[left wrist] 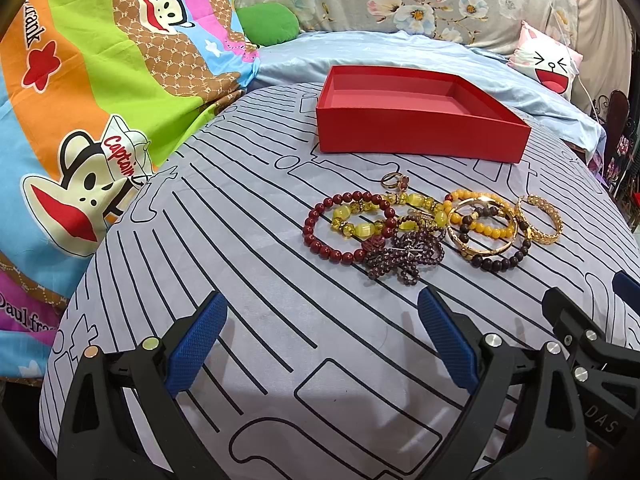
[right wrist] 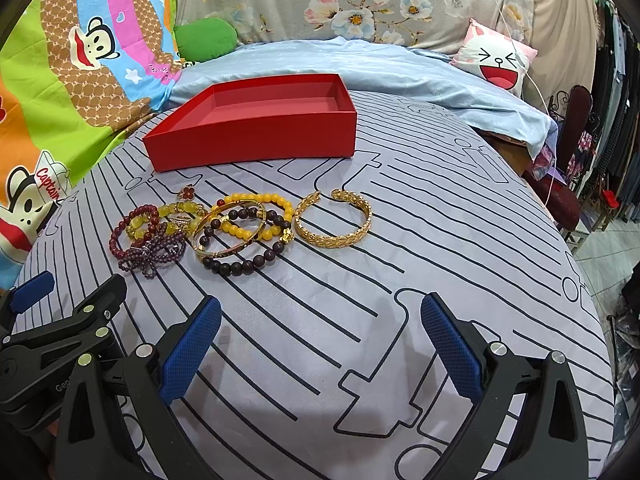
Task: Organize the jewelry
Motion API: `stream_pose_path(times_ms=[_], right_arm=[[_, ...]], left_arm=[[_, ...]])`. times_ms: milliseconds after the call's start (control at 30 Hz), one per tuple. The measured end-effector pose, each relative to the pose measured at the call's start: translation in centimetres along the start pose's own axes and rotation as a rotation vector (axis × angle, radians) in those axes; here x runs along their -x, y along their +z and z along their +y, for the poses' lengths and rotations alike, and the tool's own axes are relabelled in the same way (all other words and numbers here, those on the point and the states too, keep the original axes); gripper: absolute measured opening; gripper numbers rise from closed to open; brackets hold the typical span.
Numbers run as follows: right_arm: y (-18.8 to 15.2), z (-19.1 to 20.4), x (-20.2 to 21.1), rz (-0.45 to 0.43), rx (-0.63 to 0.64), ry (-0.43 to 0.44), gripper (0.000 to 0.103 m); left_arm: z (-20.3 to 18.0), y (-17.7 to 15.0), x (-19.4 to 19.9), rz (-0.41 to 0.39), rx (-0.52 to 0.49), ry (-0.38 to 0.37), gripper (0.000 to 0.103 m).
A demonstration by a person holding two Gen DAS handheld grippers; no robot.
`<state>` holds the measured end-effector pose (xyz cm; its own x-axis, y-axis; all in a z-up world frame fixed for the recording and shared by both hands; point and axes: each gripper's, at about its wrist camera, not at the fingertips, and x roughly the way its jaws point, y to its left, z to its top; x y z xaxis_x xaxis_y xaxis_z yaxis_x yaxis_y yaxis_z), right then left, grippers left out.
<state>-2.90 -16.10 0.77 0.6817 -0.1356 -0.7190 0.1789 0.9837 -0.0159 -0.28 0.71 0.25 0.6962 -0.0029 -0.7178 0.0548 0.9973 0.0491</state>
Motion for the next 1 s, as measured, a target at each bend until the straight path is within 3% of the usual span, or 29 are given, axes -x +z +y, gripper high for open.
stream_pose_path(times_ms=[1000], right_arm=[[-0.03, -0.11, -0.03, 0.001, 0.001, -0.002, 0.096]], left_arm=[[-0.33, 0.2, -0.01, -0.002, 0.002, -0.001, 0.092]])
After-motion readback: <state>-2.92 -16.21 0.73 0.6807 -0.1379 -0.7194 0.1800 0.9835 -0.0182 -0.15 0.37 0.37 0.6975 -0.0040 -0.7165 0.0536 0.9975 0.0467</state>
